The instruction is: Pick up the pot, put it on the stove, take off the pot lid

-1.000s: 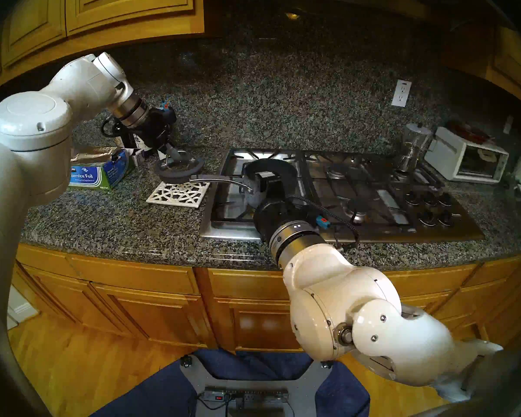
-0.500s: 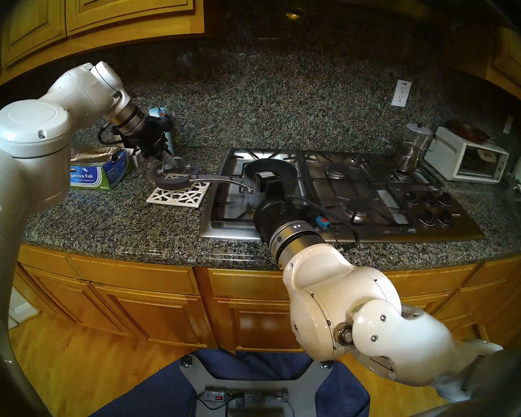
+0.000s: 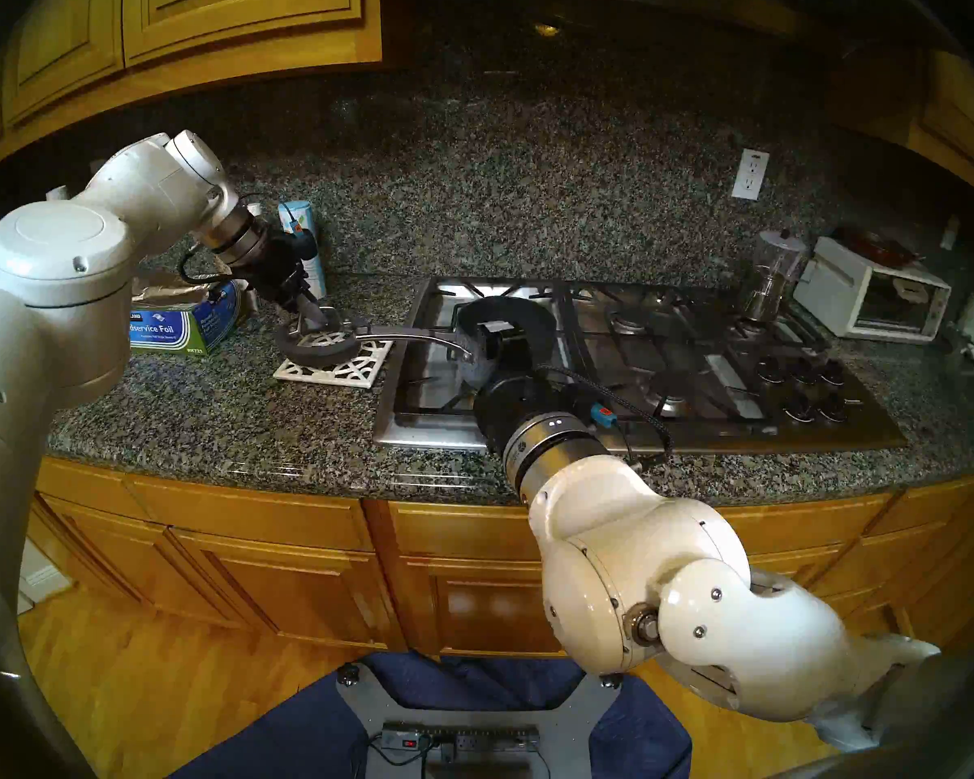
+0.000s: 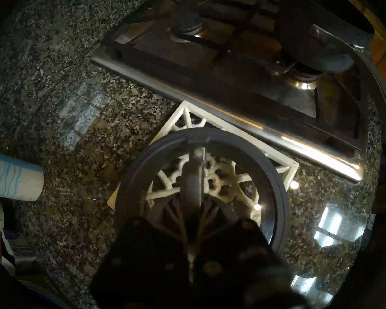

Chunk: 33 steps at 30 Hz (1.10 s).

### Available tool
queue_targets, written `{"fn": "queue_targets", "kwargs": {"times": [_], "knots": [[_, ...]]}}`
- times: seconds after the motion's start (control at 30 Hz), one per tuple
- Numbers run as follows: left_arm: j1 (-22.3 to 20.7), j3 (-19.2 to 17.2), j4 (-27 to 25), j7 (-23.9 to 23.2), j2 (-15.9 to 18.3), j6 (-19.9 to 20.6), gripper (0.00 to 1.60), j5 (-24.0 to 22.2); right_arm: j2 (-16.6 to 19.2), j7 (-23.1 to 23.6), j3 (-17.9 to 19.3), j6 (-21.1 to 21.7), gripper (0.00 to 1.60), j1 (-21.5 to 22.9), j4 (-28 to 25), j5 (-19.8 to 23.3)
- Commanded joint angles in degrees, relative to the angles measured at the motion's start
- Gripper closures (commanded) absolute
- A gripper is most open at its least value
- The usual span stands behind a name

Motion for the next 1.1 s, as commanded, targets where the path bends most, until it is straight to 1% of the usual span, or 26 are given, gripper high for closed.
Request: {"fn": "queue_targets", "kwargs": {"times": [0.0, 0.2, 0.47, 0.8, 0.83, 0.87, 0.9, 0.93, 0.97, 1.0, 1.07], "knots": [[-2.93, -0.55, 0.66, -0.82, -0.22, -0.25, 1.60, -0.37, -0.28, 0.74, 0.67, -0.03, 0.00, 1.00, -1.34, -0.65], [-2.54, -0.49, 0.68, -2.16, -0.04, -0.83, 1.60, -0.26, -0.28, 0.75, 0.67, -0.03, 0.00, 1.01, -1.36, -0.67], [-1.54, -0.16, 0.70, -2.74, 0.17, -2.18, 1.60, 0.18, -0.27, 0.77, 0.68, -0.03, 0.00, 1.02, -1.39, -0.71], [-0.19, 0.29, 0.87, -2.02, -0.07, -4.00, 1.60, 0.56, -0.26, 0.78, 0.69, -0.03, 0.00, 1.03, -1.41, -0.74], [-0.17, 0.32, 0.91, -2.01, -0.09, -4.20, 1.44, 0.57, -0.26, 0.78, 0.69, -0.03, 0.00, 1.03, -1.41, -0.74], [-0.17, 0.34, 0.93, -2.03, -0.11, -4.31, 1.24, 0.58, -0.26, 0.78, 0.69, -0.03, 0.00, 1.03, -1.41, -0.74], [-0.17, 0.35, 0.96, -2.01, -0.14, -4.43, 0.98, 0.58, -0.26, 0.78, 0.69, -0.03, 0.00, 1.03, -1.41, -0.74], [-0.17, 0.37, 0.99, -2.01, -0.17, -4.55, 0.63, 0.62, -0.26, 0.78, 0.68, -0.03, 0.00, 1.03, -1.41, -0.75], [-0.16, 0.38, 1.02, -1.98, -0.20, -4.63, 0.06, 0.69, -0.26, 0.78, 0.69, -0.03, 0.00, 1.03, -1.40, -0.74], [-0.17, 0.39, 1.04, -1.96, -0.23, -4.75, 0.00, 0.80, -0.26, 0.78, 0.69, -0.03, 0.00, 1.03, -1.41, -0.74], [-0.15, 0.38, 1.12, -1.83, -0.29, -4.90, 0.00, 0.96, -0.26, 0.78, 0.69, -0.03, 0.00, 1.03, -1.41, -0.74]]}}
